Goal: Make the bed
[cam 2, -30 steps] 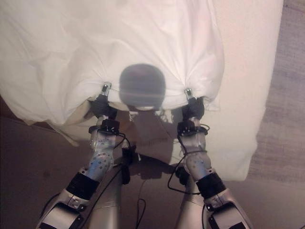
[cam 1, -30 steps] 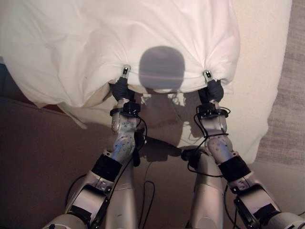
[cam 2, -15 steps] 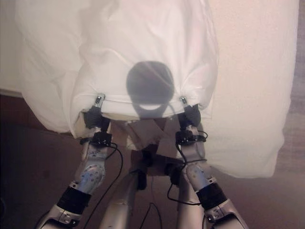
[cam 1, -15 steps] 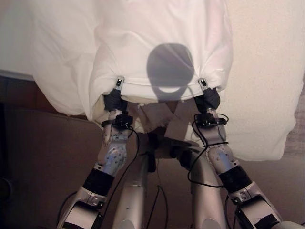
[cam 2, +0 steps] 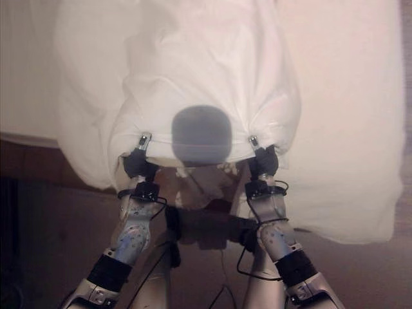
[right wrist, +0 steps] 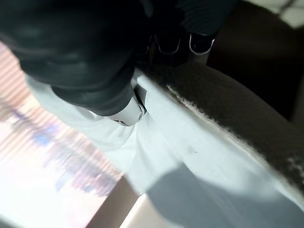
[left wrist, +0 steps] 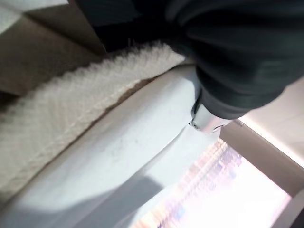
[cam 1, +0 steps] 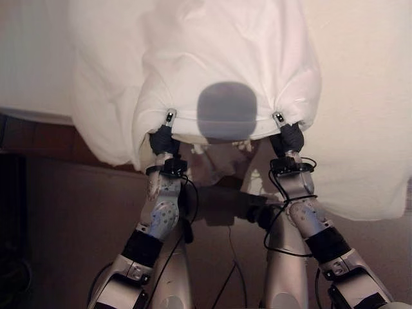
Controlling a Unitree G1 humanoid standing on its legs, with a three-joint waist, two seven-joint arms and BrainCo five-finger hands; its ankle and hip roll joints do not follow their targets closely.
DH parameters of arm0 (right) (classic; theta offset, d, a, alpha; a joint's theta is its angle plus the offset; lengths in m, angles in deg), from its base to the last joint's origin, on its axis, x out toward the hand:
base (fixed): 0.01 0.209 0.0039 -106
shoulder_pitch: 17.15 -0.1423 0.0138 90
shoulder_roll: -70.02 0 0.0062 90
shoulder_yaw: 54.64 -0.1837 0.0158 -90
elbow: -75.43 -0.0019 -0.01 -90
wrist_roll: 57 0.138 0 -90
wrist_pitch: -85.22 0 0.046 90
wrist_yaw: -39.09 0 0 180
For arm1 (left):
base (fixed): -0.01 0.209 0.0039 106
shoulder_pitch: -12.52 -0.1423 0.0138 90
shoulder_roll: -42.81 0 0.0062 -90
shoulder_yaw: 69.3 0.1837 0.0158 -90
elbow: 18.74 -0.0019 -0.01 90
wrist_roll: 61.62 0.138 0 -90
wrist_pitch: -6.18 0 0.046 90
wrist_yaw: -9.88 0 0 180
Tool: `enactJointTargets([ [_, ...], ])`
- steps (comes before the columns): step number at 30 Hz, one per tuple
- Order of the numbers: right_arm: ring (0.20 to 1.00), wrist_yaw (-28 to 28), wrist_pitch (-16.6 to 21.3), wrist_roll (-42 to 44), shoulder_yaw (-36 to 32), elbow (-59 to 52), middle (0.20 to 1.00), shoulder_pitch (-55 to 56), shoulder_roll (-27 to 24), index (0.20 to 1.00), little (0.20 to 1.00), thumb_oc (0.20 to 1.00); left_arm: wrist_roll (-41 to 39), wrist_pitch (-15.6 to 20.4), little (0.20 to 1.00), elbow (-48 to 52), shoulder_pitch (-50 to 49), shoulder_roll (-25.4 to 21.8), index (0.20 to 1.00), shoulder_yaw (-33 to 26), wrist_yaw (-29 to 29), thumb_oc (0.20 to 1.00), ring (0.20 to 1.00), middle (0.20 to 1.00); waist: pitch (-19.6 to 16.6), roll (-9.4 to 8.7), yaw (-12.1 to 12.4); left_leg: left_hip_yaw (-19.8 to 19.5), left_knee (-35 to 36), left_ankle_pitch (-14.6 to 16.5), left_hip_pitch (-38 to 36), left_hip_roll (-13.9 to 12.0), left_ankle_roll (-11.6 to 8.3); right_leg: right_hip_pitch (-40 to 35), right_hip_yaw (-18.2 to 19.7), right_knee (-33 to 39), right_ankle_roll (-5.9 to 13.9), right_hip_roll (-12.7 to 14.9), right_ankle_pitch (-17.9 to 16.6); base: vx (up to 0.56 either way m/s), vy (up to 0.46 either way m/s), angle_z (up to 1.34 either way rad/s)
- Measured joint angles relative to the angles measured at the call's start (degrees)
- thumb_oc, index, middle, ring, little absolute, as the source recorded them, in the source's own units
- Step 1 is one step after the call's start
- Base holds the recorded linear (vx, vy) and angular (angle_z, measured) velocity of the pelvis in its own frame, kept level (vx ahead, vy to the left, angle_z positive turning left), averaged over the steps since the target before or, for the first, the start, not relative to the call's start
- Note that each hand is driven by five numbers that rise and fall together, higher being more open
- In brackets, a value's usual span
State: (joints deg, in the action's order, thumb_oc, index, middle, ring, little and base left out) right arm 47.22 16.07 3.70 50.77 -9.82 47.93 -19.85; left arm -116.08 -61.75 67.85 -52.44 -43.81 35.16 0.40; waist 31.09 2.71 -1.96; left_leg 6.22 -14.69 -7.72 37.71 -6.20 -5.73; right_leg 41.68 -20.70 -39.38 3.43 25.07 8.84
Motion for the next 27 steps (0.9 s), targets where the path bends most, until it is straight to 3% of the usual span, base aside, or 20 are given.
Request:
enactJointTargets([
  [3,0.200,0.0,0.0,-0.1,0.0,0.0,0.200,0.2,0.7,0.200,0.200,0.200,0.9,0.0,0.200,0.1,-0.3,-1.2,0.200,0.0,0.0,0.200,0.200,0.200,0.0,-0.09,1.4,0.5,-0.4,0.2,0.1,0.6,0.80,-1.3,0.2,2.5,1.49,0.0,-1.6,-0.02,0.087,0.08],
  [7,0.200,0.0,0.0,-0.4,0.0,0.1,0.200,0.4,1.0,0.200,0.200,0.200,1.4,0.0,0.200,0.6,-0.7,-1.4,0.200,0.0,0.0,0.200,0.200,0.200,0.1,-0.54,1.3,1.0,-0.6,0.5,-0.1,0.7,1.29,-2.9,-0.5,4.1,2.18,0.0,-2.1,-0.01,0.051,0.05],
  [27,0.200,-1.9,0.0,-0.4,0.0,0.1,0.200,2.8,1.4,0.200,0.200,0.200,1.5,-0.6,0.200,2.1,-3.6,-1.3,0.200,0.0,1.2,0.200,0.200,0.200,0.0,-0.98,1.2,1.6,1.0,0.5,-2.1,0.1,1.27,-4.5,-0.7,5.9,2.07,-1.1,-2.5,0.00,0.013,-0.02],
])
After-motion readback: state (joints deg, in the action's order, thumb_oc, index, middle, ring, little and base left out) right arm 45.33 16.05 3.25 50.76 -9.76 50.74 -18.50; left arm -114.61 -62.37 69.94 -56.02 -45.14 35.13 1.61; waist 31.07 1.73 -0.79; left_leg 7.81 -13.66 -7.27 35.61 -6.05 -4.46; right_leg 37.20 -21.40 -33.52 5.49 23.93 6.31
